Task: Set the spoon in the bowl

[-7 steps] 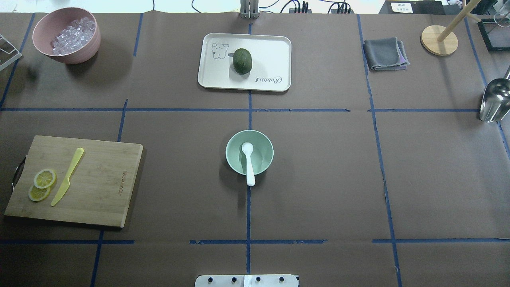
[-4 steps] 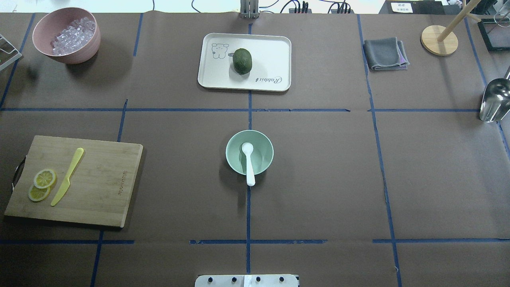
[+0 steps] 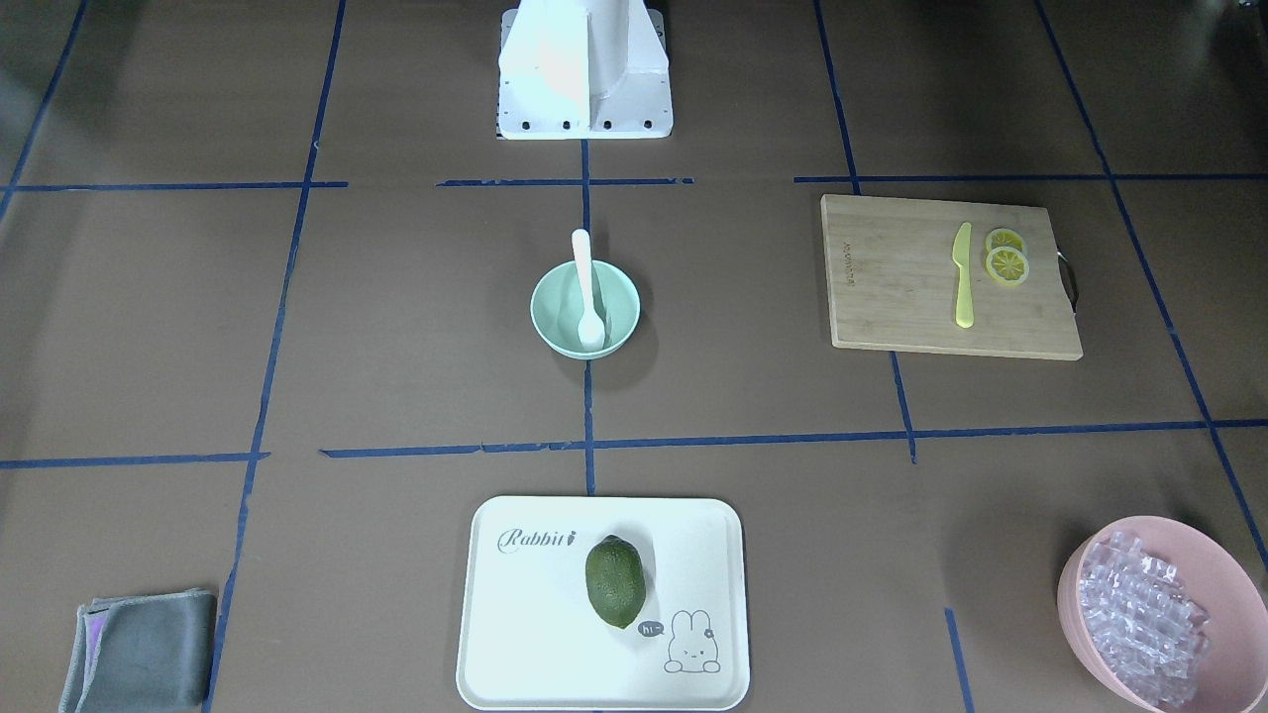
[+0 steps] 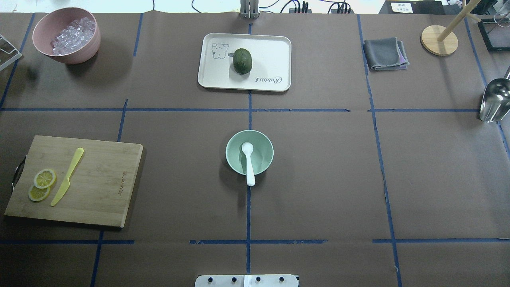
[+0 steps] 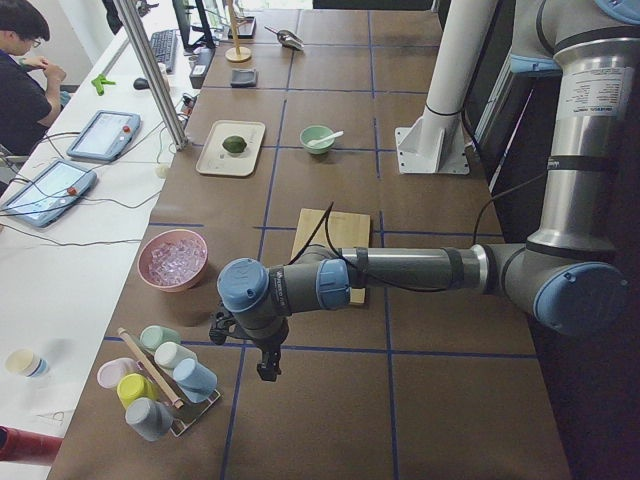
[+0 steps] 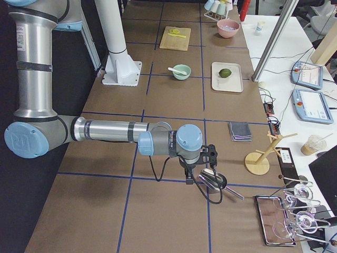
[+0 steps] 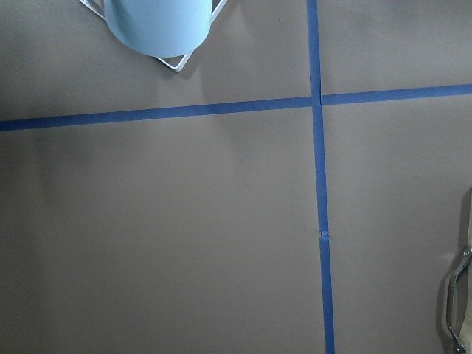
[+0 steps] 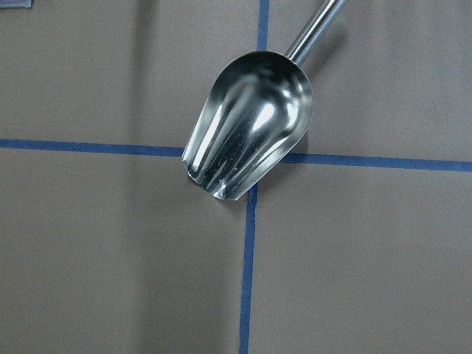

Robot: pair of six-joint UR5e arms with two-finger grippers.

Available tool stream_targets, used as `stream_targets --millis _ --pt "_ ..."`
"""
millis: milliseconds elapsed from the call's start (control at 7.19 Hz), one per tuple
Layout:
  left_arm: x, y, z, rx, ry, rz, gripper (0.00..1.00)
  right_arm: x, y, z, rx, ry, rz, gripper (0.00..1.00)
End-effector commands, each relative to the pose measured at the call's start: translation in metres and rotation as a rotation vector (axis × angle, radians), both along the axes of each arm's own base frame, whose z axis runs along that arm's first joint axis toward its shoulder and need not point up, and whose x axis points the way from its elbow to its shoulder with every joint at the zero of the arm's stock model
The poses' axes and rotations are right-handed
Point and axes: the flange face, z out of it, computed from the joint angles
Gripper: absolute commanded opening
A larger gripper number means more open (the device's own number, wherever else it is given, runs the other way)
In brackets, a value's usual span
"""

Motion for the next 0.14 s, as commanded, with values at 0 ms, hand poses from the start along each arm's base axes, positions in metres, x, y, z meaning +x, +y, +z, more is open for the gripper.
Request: stream_targets --millis 0 --pt "0.0 -0.0006 -0.0001 0.001 0.0 0.001 1.0 0.0 0.0 -0.0004 0.001 0.0 0.0 1.0"
